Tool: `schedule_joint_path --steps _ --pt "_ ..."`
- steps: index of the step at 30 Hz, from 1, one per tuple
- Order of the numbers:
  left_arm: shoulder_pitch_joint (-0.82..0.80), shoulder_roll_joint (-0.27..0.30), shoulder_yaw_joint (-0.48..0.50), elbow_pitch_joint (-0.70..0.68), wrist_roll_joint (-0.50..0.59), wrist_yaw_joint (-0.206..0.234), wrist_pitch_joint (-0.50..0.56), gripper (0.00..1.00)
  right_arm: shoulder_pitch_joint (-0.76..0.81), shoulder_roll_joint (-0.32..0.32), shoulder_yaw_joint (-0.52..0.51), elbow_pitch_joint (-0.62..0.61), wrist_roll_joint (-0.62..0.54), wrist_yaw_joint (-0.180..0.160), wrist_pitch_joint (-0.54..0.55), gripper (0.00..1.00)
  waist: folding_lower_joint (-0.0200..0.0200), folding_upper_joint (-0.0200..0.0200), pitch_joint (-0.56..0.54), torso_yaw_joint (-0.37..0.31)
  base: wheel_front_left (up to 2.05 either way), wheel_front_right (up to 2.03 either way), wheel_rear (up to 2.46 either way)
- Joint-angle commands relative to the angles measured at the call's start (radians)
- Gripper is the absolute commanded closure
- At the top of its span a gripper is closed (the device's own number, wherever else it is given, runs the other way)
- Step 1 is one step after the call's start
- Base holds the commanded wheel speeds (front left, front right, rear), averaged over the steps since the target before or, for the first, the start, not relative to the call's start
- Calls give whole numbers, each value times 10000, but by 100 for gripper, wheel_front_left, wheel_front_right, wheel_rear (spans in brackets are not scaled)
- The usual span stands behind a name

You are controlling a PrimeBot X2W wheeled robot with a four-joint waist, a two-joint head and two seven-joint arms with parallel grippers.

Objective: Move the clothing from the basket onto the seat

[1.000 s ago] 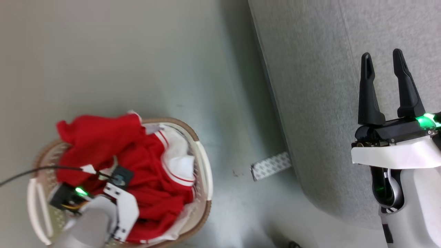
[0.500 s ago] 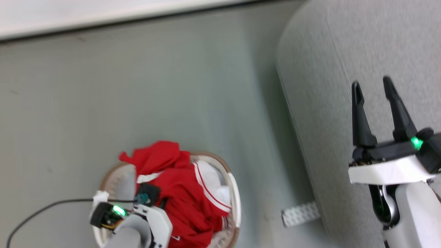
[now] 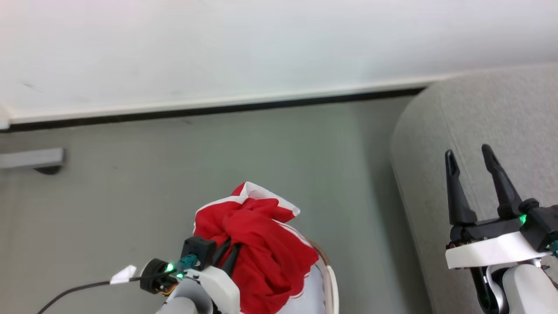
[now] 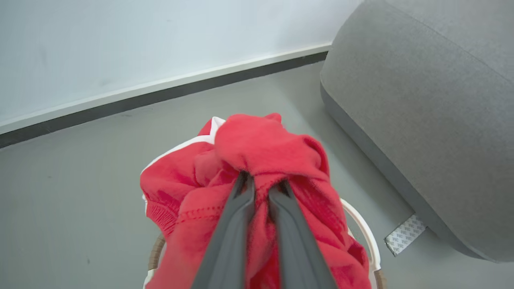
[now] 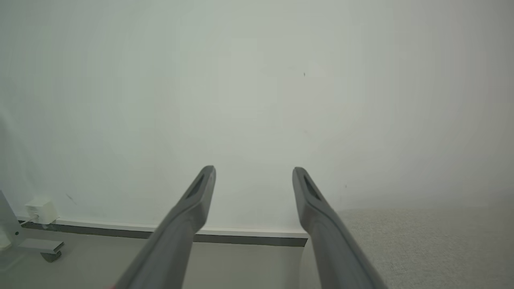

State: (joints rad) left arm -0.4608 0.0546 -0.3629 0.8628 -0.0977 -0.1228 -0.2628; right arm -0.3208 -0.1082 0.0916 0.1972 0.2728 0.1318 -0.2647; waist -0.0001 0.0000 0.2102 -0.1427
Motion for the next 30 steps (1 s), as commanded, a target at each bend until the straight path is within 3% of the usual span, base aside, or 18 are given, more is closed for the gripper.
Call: schedule_joint_path --steps 1,14,30 --pt "200 18 71 -242 -265 -13 -28 100 174 -89 46 50 14 -21 5 0 1 0 -472 423 0 0 0" --pt "782 -11 503 -3941 -1437 -77 -29 100 771 -103 396 150 103 -21 5 0 1 0 -1382 750 0 0 0" --pt "490 264 549 -6962 -1847 94 777 100 930 40 865 -135 518 -21 5 0 1 0 -1491 765 0 0 0"
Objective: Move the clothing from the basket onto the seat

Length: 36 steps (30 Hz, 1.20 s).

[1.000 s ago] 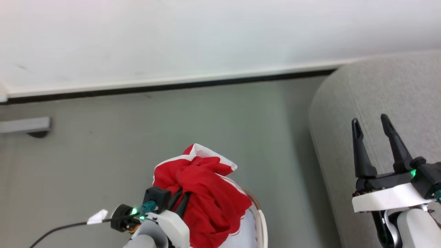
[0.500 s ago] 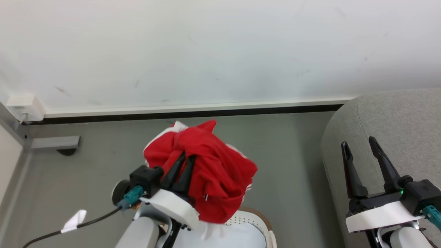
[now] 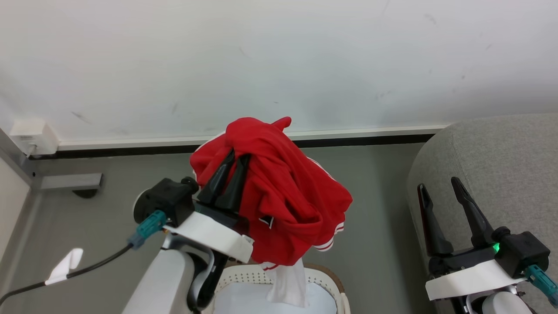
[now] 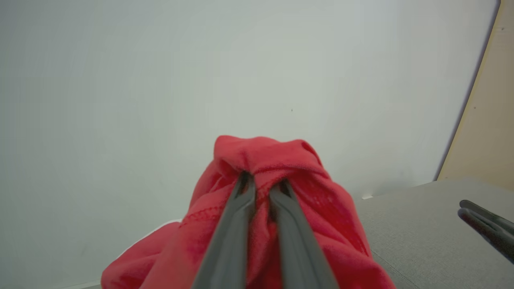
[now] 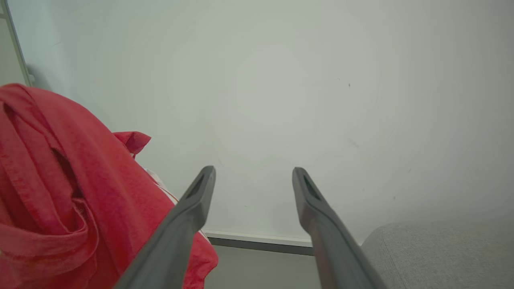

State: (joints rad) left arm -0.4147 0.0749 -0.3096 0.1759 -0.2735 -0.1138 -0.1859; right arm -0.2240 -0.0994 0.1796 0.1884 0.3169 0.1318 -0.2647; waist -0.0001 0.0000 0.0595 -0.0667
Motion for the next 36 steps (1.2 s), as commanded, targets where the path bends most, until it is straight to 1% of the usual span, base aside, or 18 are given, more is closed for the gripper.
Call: schedule_joint_path --steps 1,4,9,13,17,25,27,32,36 --pt "59 65 9 -178 -116 32 49 100 -43 -56 19 -79 100 -21 5 0 1 0 33 12 0 0 0" --pt "107 73 -12 -332 -180 74 132 100 -89 -130 221 -163 160 -21 5 0 1 0 104 40 0 0 0" --pt "21 89 -32 -381 -243 98 164 100 -224 -168 949 -356 526 -20 5 0 1 0 204 67 0 0 0" --pt "-100 68 -106 -275 -297 67 138 100 -629 -407 2129 -292 785 -21 4 0 1 0 276 130 0 0 0" --pt "-221 23 -355 -85 -306 17 96 100 -1151 -670 3478 22 899 -21 5 0 1 0 270 294 0 0 0" --pt "-528 -120 -1217 346 -492 -73 71 100 -2271 -974 5653 1325 1544 -21 5 0 1 0 67 1035 0 0 0" --pt "-604 -159 -1542 423 -550 -78 77 100 -2571 -1115 5842 1813 1208 -21 5 0 1 0 -8 1264 0 0 0" --pt "-685 -188 -2276 570 -778 -120 122 100 -2944 -837 5526 2826 556 -21 5 0 1 0 -182 1777 0 0 0" --pt "-775 -217 -2906 620 -939 -151 272 100 -3217 -735 5657 3516 312 -21 6 0 1 0 -285 2202 0 0 0"
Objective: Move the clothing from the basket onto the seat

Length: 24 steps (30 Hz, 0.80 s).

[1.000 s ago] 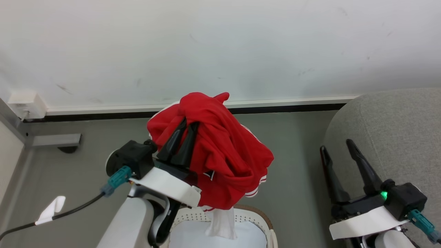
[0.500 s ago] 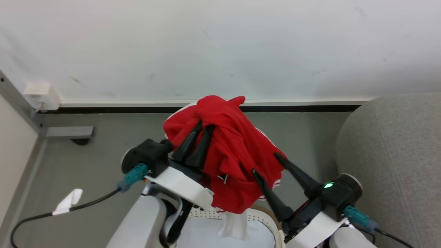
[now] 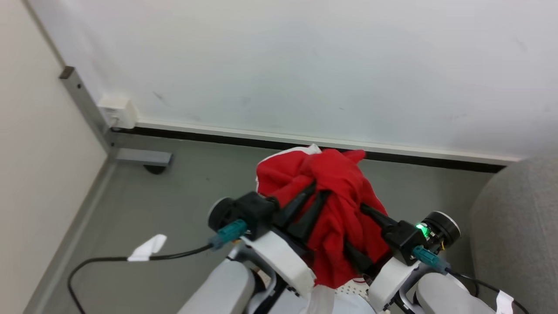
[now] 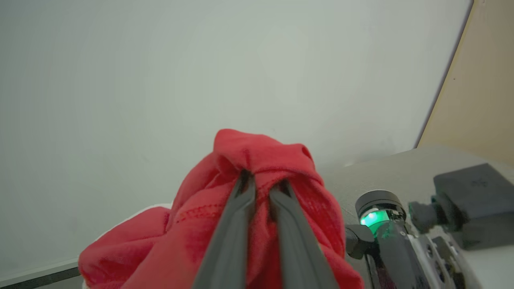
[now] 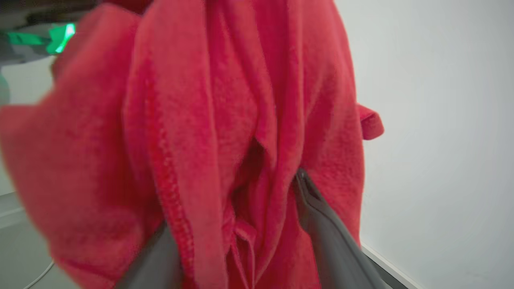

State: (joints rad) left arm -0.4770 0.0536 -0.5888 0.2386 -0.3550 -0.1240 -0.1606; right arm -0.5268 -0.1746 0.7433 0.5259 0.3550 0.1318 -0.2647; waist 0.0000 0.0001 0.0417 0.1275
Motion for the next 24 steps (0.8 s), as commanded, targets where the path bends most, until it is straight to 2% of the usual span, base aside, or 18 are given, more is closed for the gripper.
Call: schedule_joint_path --steps 1,11,13,14,24 --pt "-182 -7 -308 -9 -139 -57 69 100 -257 -2 38 313 -160 -21 6 0 0 -1 -145 388 0 0 0" --pt "-411 -26 -1586 166 -770 -77 256 100 -116 506 -1003 1121 -666 -21 6 0 0 -1 -460 1269 0 0 0" --pt "-438 -28 -1688 218 -840 -64 243 100 -68 551 -1058 1171 -710 -21 6 64 0 -1 -488 1331 0 0 0" --pt "-444 -28 -1707 243 -893 -28 233 100 -59 567 -1098 1177 -750 -21 6 100 0 -1 -497 1353 0 0 0" --pt "-379 52 -1477 658 -1180 272 63 100 277 498 -1389 653 -535 -21 1 100 0 -1 -452 1252 0 0 0"
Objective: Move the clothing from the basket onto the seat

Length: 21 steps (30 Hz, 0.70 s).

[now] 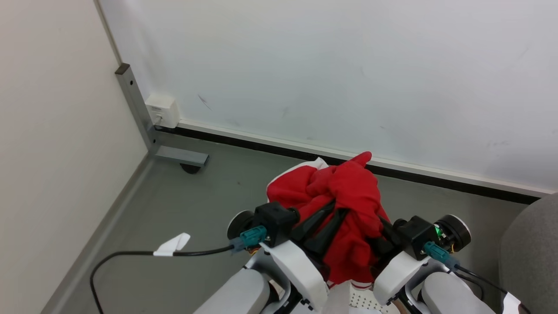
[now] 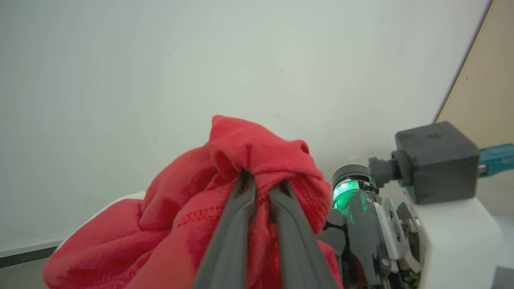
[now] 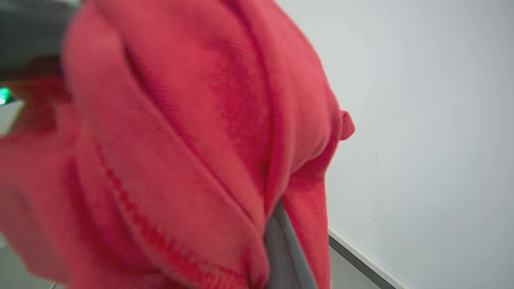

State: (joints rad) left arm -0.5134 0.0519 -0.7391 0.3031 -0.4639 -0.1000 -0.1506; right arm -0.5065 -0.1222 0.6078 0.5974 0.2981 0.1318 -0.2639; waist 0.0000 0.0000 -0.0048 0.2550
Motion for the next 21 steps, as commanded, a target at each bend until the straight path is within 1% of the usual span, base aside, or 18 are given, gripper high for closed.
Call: schedule_joint_path --steps 1,5,6,7,8,9,10,11,12,21 --pt "9 85 46 49 -113 49 -66 100 138 -47 -73 -190 80 -21 -8 100 0 0 37 -58 0 0 0" --pt "88 148 78 147 -170 113 -135 100 438 -176 -150 -552 287 -21 -7 100 0 0 107 -227 0 0 0" --pt "109 158 96 159 -186 139 -167 87 493 -219 -151 -635 319 -21 -7 100 0 0 122 -276 0 0 0" --pt "128 170 109 172 -200 157 -199 69 548 -258 -172 -687 351 -21 -7 100 0 0 137 -319 0 0 0" --pt "141 182 123 183 -219 187 -226 55 604 -275 -196 -730 376 -21 -7 100 0 0 152 -362 0 0 0" --pt "160 192 134 195 -237 192 -236 52 631 -285 -223 -783 388 -21 -7 100 0 0 160 -402 0 0 0" --pt "180 204 139 207 -232 221 -230 37 656 -288 -281 -876 407 -21 -8 100 0 0 162 -443 0 0 0" --pt "201 213 147 214 -233 238 -241 9 714 -300 -360 -977 442 -21 -8 100 0 0 163 -484 0 0 0" --pt "225 220 155 211 -244 266 -255 0 779 -323 -448 -1076 452 -21 -8 100 0 0 165 -522 0 0 0" --pt "332 368 307 -157 -217 468 -507 0 1245 -588 -1371 -2062 363 -21 -7 100 0 0 271 -894 0 0 0"
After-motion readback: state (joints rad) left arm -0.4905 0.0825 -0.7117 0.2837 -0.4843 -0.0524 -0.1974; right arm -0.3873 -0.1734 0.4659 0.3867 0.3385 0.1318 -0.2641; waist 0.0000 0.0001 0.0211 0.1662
